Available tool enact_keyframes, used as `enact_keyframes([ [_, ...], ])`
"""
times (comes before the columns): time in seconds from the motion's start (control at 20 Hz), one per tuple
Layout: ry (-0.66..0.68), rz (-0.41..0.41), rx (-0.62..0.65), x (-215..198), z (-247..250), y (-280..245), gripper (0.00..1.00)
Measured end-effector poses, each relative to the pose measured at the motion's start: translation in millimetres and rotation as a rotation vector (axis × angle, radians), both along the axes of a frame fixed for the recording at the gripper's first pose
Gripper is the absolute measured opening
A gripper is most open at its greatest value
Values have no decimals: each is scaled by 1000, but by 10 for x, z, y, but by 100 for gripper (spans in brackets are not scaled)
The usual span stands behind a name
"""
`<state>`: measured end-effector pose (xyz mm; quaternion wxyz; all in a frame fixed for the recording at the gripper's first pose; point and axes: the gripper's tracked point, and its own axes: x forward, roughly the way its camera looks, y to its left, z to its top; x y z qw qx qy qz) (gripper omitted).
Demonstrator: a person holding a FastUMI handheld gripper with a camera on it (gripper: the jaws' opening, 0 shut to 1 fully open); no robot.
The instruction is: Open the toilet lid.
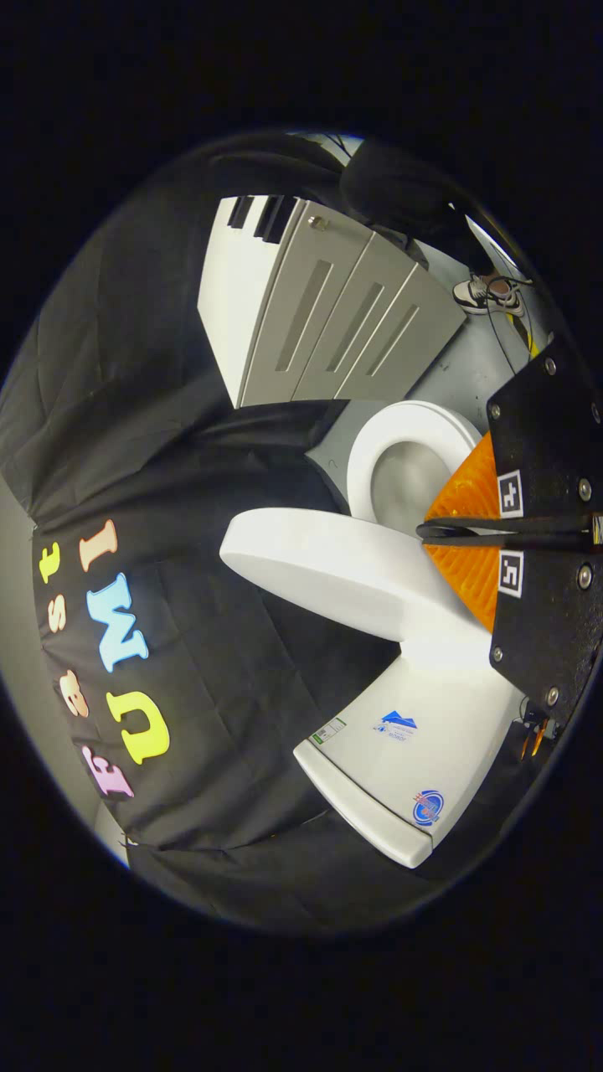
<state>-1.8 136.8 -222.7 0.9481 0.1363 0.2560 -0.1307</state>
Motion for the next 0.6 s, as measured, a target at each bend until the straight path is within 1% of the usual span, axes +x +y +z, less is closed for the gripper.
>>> enact_keyframes([
  [0.25, 27, 29, -152, 35, 166, 190, 0],
  [0.6, 13, 68, -257, 125, 425, 594, 0],
])
